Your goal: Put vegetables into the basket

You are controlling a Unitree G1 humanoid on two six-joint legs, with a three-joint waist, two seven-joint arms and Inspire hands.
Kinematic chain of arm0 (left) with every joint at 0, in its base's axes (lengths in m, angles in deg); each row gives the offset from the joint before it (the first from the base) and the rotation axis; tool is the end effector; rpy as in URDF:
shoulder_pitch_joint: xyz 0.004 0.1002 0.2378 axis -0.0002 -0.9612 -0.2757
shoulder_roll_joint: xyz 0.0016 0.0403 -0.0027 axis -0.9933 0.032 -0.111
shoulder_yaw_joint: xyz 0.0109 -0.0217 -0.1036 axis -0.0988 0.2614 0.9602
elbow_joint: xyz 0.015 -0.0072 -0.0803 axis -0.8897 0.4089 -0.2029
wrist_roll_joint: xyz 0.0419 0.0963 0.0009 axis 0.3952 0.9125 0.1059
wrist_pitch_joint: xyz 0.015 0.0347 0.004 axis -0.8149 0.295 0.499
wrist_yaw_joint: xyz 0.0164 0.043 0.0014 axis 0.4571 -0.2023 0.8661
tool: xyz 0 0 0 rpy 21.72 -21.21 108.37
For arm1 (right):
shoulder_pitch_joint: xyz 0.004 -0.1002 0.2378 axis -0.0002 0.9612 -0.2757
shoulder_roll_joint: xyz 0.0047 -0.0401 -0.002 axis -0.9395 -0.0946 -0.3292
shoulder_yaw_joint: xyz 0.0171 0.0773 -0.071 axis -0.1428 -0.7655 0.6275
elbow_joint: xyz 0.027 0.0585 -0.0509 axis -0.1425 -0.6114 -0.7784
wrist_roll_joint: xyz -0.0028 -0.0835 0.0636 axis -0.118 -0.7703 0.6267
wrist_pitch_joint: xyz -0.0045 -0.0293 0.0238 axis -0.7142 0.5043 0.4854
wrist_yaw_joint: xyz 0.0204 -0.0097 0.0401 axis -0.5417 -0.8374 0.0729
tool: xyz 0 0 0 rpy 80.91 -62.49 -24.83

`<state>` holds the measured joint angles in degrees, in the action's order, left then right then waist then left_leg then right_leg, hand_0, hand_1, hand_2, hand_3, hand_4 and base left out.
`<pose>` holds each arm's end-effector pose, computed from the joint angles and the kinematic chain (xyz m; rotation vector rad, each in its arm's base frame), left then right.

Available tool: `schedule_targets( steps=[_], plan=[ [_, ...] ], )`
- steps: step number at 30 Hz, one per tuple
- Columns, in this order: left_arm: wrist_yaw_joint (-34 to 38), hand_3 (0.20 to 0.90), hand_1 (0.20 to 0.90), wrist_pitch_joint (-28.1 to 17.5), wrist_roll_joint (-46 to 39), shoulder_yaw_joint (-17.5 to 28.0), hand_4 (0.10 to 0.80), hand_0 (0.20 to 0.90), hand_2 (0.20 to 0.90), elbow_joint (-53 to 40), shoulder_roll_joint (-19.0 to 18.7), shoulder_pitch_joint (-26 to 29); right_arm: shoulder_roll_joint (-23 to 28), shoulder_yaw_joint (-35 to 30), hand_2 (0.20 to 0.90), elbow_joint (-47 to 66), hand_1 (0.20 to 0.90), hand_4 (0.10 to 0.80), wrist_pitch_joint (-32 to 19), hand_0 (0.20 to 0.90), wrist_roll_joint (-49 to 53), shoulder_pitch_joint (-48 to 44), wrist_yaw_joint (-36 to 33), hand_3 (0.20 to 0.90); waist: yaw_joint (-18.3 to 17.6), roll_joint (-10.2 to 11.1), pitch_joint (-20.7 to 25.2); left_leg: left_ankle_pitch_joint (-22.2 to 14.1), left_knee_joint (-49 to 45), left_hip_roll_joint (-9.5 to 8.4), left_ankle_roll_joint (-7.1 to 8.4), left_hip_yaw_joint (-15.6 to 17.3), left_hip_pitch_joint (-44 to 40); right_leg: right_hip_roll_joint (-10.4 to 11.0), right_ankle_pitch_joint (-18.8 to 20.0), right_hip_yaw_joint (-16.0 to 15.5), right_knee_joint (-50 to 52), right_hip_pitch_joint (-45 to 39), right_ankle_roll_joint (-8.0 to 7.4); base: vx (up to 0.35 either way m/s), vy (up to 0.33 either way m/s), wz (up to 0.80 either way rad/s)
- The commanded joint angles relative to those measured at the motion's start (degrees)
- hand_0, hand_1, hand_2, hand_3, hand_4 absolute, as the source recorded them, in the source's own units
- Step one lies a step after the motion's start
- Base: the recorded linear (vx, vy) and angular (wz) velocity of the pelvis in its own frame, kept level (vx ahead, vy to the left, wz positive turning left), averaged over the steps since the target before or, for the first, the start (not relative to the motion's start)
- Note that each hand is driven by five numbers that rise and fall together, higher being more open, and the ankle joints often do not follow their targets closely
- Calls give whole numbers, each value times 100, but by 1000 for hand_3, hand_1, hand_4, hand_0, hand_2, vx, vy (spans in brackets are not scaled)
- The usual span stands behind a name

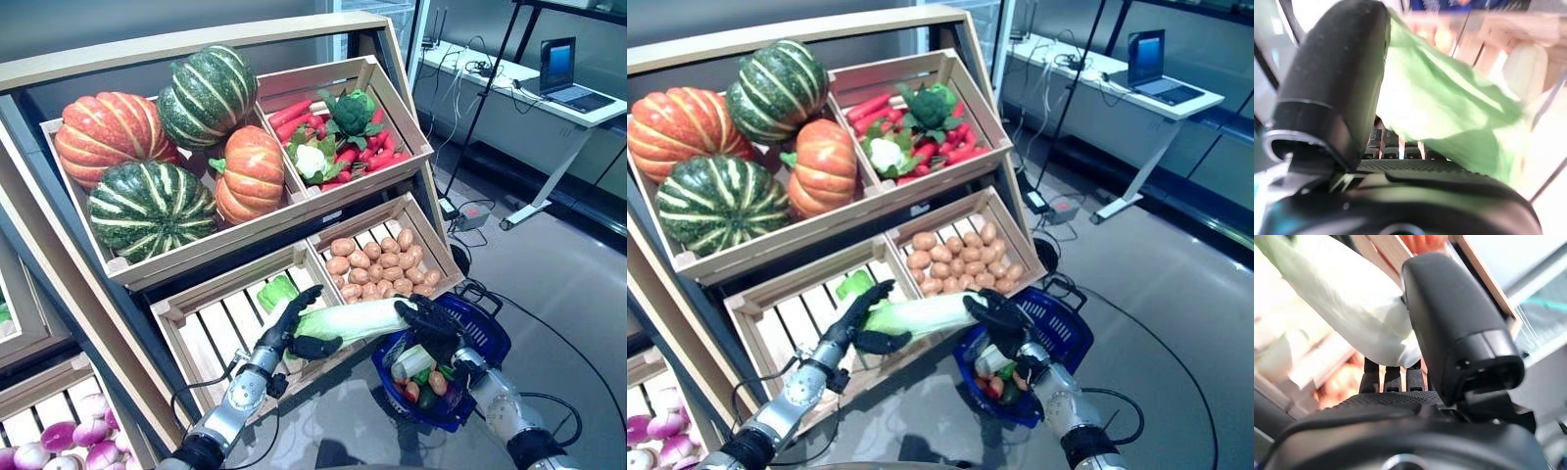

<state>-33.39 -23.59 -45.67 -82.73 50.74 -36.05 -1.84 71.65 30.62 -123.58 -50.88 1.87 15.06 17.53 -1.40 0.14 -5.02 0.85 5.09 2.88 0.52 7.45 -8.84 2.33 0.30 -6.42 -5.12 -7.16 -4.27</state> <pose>0.1968 0.2024 -0.0303 0.3659 0.1909 -0.0408 0.1954 -0.2492 -0.0307 0.6091 0.3172 0.0259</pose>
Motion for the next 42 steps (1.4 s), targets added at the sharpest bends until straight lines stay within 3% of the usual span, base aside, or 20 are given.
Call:
schedule_targets(
  steps=[1,20,31,35,42],
  plan=[
    [529,900,900,-255,-588,965,800,900,900,405,-705,569,609,-893,300,-164,300,400,-1061,300,45,-391,-420,300,-16,156,133,-54,-9,-108,83,-152,95,131,376,-37,12,42,3,0,0,0],
    [322,900,900,-99,-225,935,800,900,900,706,-1222,636,967,-1348,300,-688,300,400,-1441,300,-271,-507,-1677,300,-33,33,87,-86,-9,-128,94,-173,60,134,348,-26,12,13,-5,4,4,-2],
    [621,900,900,186,481,300,800,900,900,337,-1670,956,2005,-854,300,-1112,300,400,-1251,300,-2815,-1082,-3326,300,35,53,-62,-79,-9,-151,90,-172,88,165,410,-43,12,65,-36,17,-32,0],
    [700,900,900,221,589,130,800,900,900,245,-1770,1157,2233,-452,300,-1050,300,400,-957,300,-3319,-1532,-3843,300,32,34,-261,-93,-235,-161,86,-89,290,224,407,-37,119,222,-13,-41,-33,-11],
    [1403,900,900,188,802,-410,800,900,900,16,-2168,2444,2478,97,300,-1130,300,400,-958,300,-3186,-2982,-4623,300,-55,-67,-1474,-476,-2337,-174,113,-32,2147,446,-173,-239,2115,1896,209,-350,0,-10]
  ],
)
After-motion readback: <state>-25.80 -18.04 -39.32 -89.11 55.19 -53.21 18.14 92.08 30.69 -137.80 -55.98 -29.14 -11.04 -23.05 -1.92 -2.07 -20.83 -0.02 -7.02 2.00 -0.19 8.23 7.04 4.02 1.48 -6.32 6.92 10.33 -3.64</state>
